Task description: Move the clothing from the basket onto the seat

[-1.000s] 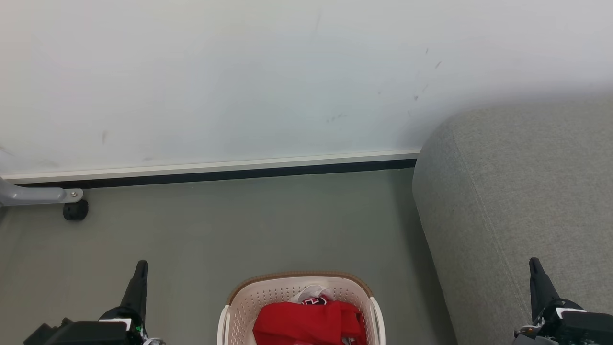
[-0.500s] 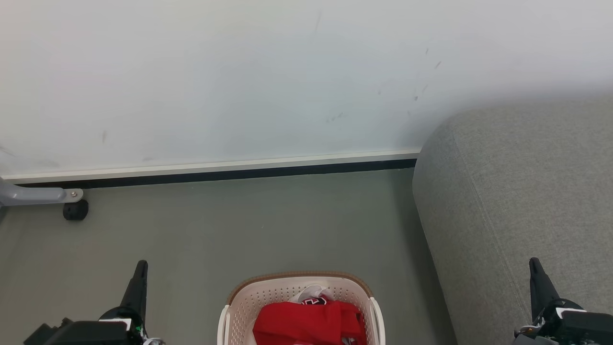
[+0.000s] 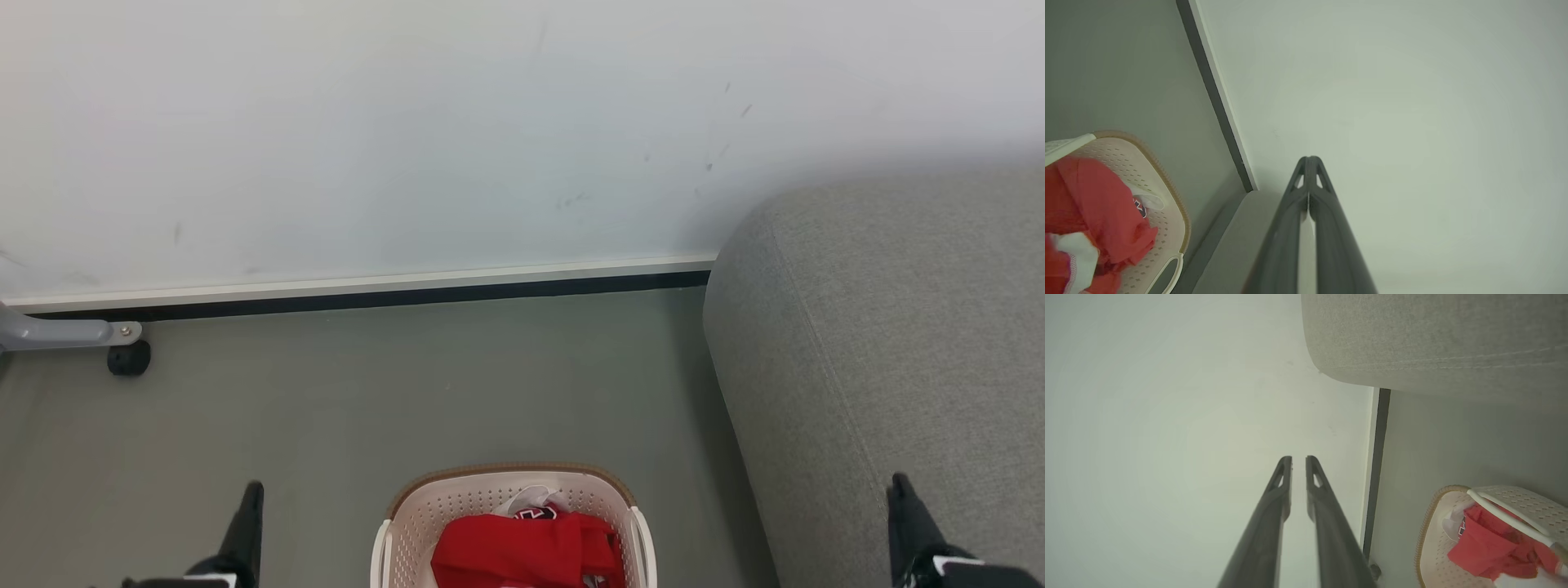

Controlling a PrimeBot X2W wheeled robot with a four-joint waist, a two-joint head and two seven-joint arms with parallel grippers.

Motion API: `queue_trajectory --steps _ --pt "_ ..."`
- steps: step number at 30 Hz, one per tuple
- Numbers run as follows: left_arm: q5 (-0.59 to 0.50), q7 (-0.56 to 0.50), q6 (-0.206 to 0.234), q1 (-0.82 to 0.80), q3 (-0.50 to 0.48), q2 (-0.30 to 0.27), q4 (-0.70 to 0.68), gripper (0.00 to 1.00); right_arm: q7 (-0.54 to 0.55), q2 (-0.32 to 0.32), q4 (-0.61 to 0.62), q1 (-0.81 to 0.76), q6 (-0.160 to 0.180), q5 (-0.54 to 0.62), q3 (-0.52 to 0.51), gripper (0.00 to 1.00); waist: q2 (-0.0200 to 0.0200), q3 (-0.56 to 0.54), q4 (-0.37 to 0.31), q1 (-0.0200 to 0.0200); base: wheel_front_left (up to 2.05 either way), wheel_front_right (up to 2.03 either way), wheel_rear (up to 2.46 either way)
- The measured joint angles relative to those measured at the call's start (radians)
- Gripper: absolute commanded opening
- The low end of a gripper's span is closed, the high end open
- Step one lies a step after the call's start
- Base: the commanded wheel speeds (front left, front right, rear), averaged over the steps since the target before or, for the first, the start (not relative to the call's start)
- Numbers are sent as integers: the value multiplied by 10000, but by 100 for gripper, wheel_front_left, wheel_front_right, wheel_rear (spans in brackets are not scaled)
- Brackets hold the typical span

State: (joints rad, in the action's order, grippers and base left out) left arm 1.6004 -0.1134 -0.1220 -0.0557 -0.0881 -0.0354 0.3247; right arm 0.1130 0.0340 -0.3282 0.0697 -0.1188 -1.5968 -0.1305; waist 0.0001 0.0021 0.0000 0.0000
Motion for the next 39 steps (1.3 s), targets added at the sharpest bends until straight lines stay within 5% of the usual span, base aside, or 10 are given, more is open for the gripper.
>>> queue_trajectory --steps 19,39 --pt "-792 548 171 284 401 46 -249 100 -545 -90 94 -278 311 809 472 100 -1 -80 1 0 0 0 0" --pt "-3889 1166 660 290 1120 -136 -1085 100 -1162 48 742 -280 761 3787 1480 100 0 -158 5 0 0 0 0"
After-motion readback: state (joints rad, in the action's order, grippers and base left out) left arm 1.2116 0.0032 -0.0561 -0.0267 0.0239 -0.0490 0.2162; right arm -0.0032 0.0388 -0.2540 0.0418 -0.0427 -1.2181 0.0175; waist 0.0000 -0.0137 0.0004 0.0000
